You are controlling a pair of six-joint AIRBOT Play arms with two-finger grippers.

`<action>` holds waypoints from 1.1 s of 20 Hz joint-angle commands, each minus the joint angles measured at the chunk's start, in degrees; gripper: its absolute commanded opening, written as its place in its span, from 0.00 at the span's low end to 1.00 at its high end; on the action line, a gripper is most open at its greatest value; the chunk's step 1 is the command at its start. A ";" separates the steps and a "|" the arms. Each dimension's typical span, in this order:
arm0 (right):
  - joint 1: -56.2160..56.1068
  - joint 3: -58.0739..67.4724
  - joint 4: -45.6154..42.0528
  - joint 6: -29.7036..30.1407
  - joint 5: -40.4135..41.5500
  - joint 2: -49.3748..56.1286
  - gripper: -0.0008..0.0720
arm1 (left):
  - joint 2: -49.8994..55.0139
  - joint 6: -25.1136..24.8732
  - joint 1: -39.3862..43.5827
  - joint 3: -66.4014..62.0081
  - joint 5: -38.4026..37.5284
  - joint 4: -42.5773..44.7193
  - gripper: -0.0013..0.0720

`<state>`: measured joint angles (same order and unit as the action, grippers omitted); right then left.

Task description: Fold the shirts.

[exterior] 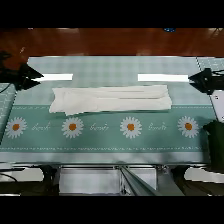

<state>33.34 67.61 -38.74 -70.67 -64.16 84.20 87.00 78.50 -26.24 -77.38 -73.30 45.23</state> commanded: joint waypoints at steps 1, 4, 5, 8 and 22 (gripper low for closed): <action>5.53 -5.22 -7.56 -3.08 2.99 -6.34 0.57 | -15.96 -0.55 -1.70 9.03 9.81 5.38 0.71; 3.82 -11.23 -6.27 -1.88 3.30 -3.61 0.59 | -29.90 -1.53 5.31 24.28 20.35 5.38 0.71; 2.95 -11.43 -6.29 -1.90 3.19 -1.84 0.59 | -32.33 -1.53 7.72 27.69 21.81 5.40 0.71; 0.37 -11.37 -2.23 -0.92 4.07 3.32 0.59 | -33.92 -1.46 14.21 32.48 22.60 5.38 0.71; -12.46 -9.33 7.65 3.54 7.63 11.45 0.59 | -30.16 0.55 22.36 32.61 26.34 5.14 0.71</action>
<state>23.46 58.19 -33.50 -67.90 -58.94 95.26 56.51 77.91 -4.19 -44.84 -47.27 50.43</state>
